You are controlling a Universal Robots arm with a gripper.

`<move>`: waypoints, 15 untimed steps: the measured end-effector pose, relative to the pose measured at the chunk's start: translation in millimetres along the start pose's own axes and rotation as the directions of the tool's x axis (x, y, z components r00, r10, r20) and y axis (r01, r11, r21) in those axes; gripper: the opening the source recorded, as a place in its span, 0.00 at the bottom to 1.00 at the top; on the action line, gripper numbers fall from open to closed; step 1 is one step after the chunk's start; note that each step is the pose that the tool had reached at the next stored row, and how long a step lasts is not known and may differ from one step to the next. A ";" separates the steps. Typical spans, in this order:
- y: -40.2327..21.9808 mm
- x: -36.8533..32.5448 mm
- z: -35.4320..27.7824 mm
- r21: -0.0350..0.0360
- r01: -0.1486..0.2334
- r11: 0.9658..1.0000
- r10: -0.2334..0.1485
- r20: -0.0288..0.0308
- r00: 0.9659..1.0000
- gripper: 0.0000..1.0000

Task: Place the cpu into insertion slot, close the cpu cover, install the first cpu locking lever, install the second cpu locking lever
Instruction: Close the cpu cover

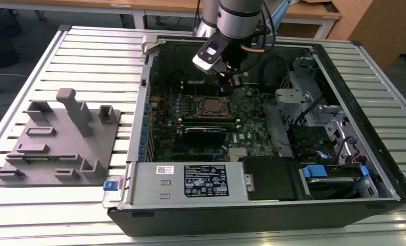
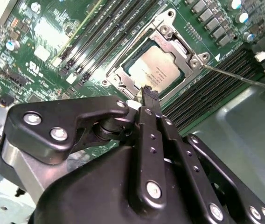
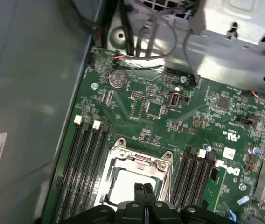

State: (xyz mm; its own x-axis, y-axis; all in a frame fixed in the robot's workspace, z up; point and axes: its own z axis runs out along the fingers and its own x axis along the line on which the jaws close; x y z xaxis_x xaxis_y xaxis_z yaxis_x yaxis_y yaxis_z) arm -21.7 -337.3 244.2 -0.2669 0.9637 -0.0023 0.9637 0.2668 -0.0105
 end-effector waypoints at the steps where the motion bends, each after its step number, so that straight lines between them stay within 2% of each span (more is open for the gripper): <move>1: 0.0 0.0 0.0 0.000 0.014 1.000 -0.014 0.000 1.000 0.11; 4: 0.0 0.0 0.0 0.000 0.058 0.998 -0.058 0.000 0.998 0.11; 8: 0.0 0.0 0.0 0.000 0.120 0.993 -0.120 0.001 0.993 0.11; 12: 0.0 0.0 0.0 0.000 0.180 0.984 -0.180 0.001 0.984 0.11; 15: 0.0 0.0 0.0 -0.001 0.223 0.975 -0.223 0.002 0.975 0.11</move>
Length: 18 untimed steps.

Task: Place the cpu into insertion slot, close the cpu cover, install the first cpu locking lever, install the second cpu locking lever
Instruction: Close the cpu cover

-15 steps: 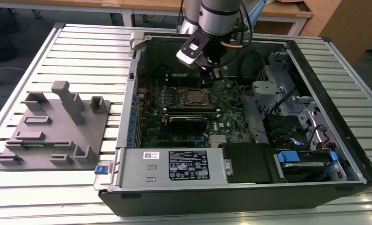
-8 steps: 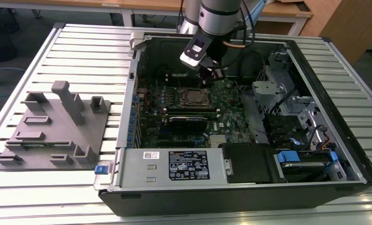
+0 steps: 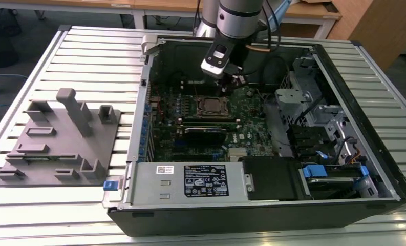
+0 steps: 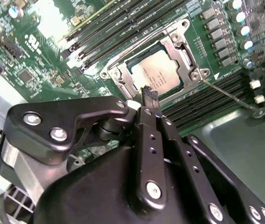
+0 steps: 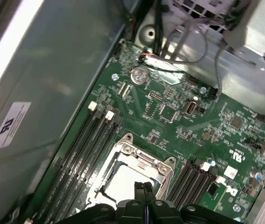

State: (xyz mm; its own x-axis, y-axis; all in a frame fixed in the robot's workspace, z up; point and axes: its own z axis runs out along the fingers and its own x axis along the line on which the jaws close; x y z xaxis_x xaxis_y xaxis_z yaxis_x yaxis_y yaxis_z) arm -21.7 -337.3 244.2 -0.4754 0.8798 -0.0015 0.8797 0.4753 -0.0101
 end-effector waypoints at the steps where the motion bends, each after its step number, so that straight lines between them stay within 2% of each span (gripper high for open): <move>1: 0.0 0.0 0.0 0.000 0.015 1.000 -0.015 0.000 1.000 0.11; 5: 0.0 0.0 0.0 0.000 0.074 0.997 -0.074 0.000 0.997 0.11; 9: 0.0 0.0 0.0 -0.001 0.130 0.992 -0.130 0.000 0.992 0.11; 13: 0.0 0.0 0.0 -0.001 0.183 0.983 -0.183 0.000 0.983 0.11; 18: 0.0 0.0 0.0 -0.001 0.245 0.970 -0.245 0.001 0.970 0.11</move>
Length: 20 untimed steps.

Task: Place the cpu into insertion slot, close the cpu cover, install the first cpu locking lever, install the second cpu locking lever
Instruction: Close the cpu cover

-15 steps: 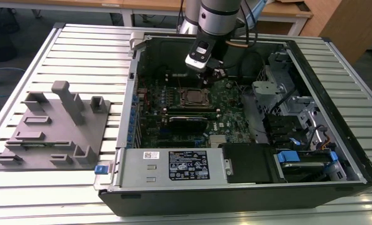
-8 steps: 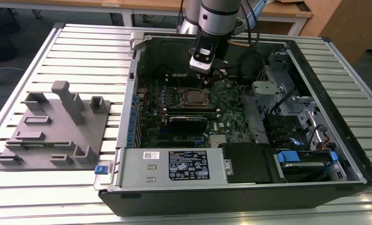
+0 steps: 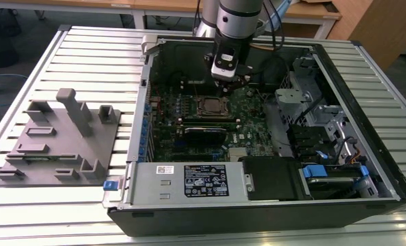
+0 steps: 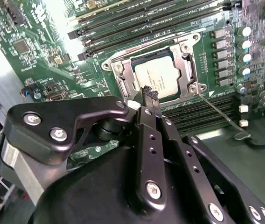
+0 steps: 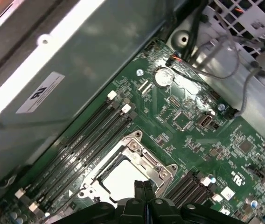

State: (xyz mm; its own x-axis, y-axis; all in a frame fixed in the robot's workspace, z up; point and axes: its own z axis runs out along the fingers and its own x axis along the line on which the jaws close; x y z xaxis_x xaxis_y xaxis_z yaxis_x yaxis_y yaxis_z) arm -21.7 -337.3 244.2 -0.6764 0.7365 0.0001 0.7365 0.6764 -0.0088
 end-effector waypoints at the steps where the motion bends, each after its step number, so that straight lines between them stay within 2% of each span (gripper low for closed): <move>1: 0.0 0.0 0.0 0.000 0.011 1.000 -0.011 0.000 1.000 0.11; 8: 0.0 0.0 0.0 0.000 0.088 0.996 -0.088 0.001 0.996 0.11; 20: 0.0 0.0 0.0 0.000 0.103 0.995 -0.103 0.001 0.995 0.11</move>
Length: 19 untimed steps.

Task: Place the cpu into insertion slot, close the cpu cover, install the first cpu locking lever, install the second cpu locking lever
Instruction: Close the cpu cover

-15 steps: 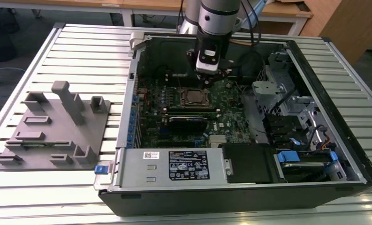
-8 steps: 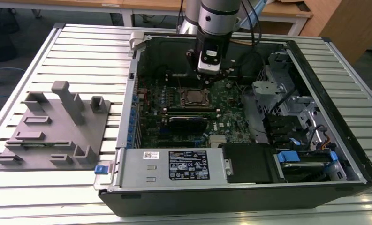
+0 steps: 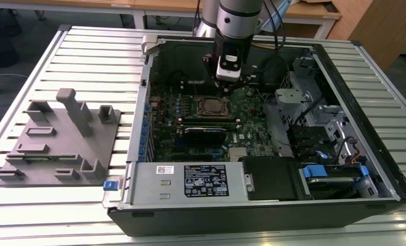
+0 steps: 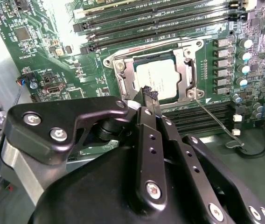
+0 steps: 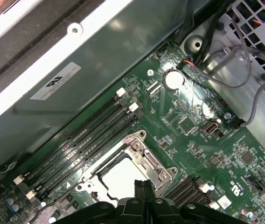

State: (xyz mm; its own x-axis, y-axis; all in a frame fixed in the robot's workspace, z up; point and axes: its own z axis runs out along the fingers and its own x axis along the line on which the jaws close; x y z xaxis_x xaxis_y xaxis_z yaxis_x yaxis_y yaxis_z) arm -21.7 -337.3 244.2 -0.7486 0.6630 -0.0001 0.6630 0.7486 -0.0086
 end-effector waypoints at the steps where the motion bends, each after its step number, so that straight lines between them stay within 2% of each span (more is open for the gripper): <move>1: 0.0 0.0 0.0 0.000 0.007 1.000 -0.007 0.000 1.000 0.11; 7: 0.0 0.0 0.0 0.000 0.055 0.998 -0.055 0.000 0.998 0.11; 16: 0.0 0.0 0.0 0.000 0.059 0.998 -0.059 0.001 0.998 0.11; 19: 0.0 0.0 0.0 0.000 0.073 0.997 -0.073 0.001 0.997 0.11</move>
State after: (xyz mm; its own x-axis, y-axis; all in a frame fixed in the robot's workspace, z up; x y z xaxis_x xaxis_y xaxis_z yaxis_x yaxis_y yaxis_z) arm -21.7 -337.3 244.2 -0.7948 0.6068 -0.0001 0.6068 0.7948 -0.0085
